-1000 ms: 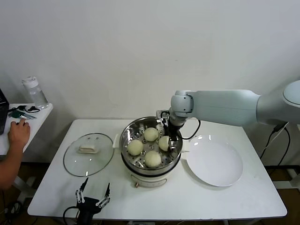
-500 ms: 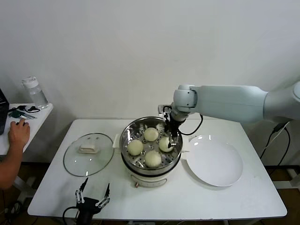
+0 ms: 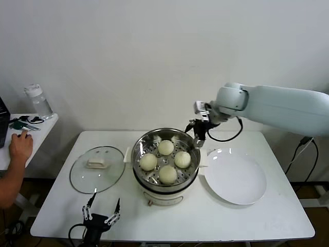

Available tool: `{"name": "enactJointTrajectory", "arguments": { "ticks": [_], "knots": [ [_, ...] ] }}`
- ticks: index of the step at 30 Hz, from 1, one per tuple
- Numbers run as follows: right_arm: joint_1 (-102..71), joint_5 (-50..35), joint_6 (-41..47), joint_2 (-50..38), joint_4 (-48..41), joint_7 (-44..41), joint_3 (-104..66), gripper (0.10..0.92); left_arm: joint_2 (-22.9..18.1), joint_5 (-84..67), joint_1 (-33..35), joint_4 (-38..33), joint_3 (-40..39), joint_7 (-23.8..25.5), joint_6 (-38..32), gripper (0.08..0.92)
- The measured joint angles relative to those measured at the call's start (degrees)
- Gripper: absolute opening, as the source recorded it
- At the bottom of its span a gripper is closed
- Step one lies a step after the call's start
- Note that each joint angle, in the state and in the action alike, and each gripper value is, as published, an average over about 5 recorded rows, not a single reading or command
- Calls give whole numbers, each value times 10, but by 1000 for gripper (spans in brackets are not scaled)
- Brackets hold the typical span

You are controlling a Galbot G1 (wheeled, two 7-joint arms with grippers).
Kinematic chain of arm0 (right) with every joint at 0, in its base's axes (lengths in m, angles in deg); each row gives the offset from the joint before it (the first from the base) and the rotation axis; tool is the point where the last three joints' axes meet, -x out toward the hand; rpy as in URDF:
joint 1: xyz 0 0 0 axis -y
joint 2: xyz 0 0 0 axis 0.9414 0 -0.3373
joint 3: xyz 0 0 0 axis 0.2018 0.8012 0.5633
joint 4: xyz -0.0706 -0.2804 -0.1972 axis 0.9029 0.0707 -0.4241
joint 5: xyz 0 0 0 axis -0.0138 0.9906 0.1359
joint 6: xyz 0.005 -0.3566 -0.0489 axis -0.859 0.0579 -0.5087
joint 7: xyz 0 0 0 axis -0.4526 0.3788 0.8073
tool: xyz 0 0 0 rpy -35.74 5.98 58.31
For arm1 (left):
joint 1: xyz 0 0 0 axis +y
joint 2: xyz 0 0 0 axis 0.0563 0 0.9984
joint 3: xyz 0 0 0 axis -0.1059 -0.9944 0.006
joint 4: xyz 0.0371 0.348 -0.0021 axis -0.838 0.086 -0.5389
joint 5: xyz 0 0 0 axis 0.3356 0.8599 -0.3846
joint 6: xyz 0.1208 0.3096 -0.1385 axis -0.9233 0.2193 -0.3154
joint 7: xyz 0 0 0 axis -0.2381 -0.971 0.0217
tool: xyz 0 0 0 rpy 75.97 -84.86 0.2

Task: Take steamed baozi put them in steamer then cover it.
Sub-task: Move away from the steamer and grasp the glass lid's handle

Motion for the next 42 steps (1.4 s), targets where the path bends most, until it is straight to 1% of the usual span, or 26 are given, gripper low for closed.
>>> {"name": "enactJointTrajectory", "arguments": {
  "ticks": [4,9,14,19,25,32,37,42],
  "knots": [
    [-77,-2,-61,-62,12,66,-70,823,-3,4,-3,-1,3,0,3,823],
    [-219,0,-129,-120,28,136,-207,823,-7,10,-8,-4,4,1,8,823],
    [-382,13,-180,-151,43,191,-371,823,-12,20,-15,-6,7,1,11,823],
    [-542,32,-216,-161,57,232,-530,823,-17,34,-20,-5,11,2,14,823],
    [-711,56,-240,-139,73,261,-707,823,-21,62,-21,-8,19,5,16,823],
    [-877,84,-244,-82,92,277,-884,823,-23,128,-27,-14,34,9,21,823],
    [-969,99,-240,-38,104,280,-984,823,-22,214,-37,-13,48,9,24,823],
    [-1042,114,-232,1,111,279,-1063,823,-18,336,-56,-2,56,8,25,823]
  ]
}}
